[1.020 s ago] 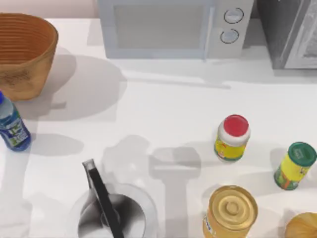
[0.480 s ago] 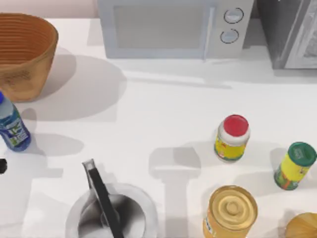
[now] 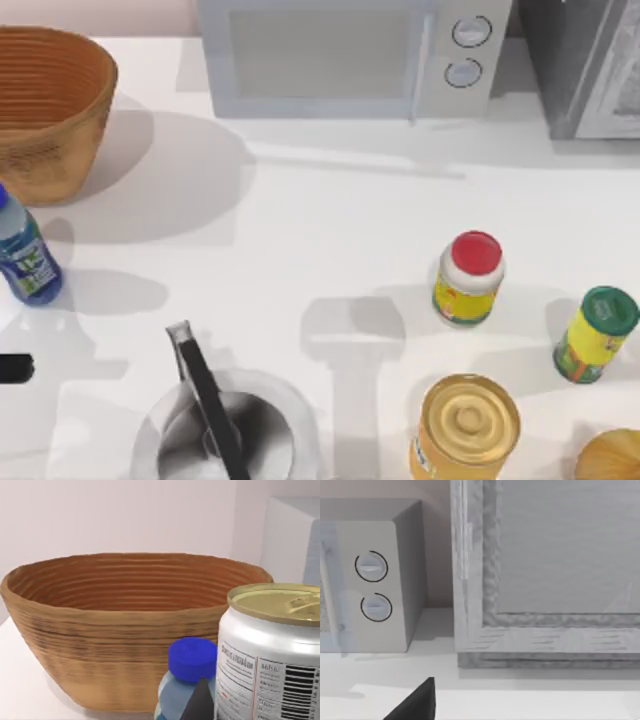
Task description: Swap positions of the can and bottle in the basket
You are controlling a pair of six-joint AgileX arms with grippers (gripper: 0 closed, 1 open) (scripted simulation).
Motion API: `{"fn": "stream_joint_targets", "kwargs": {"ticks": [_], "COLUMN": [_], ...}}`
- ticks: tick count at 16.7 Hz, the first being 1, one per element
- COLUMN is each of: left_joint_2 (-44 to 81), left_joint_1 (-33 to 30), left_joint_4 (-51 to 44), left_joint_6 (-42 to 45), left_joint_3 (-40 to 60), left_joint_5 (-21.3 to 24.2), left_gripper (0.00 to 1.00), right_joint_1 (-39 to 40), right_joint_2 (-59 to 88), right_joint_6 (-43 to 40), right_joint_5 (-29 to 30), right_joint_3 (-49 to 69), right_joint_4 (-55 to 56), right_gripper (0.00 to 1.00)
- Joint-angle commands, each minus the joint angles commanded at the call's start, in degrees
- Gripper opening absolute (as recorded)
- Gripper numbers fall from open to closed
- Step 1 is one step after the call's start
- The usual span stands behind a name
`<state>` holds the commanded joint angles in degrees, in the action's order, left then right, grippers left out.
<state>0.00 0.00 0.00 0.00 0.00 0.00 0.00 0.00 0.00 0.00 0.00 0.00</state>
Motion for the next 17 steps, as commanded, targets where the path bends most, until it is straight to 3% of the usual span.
{"fn": "stream_joint_targets", "kwargs": {"ticks": [5,8,12,17], "left_joint_2": [0.8,6.1,21.6,53.0], "left_joint_1": [0.0,-1.3,-4.1,-8.5], "left_joint_4": [0.3,4.2,13.9,30.1], "left_joint_6": [0.1,0.2,0.4,0.7], "left_joint_3": [0.4,3.7,12.0,26.0], "left_joint_5": [0.4,4.0,12.8,27.6], "left_gripper": [0.00,0.00,0.00,0.00], "right_joint_1": [0.0,0.0,0.0,0.0], "right_joint_2": [0.0,0.0,0.0,0.0], "right_joint_6": [0.0,0.0,0.0,0.0], "right_joint_5": [0.0,0.0,0.0,0.0], "right_joint_3": [0.0,0.0,0.0,0.0], "right_joint_4": [0.0,0.0,0.0,0.0], "right_gripper": [1.00,1.00,1.00,1.00]}}
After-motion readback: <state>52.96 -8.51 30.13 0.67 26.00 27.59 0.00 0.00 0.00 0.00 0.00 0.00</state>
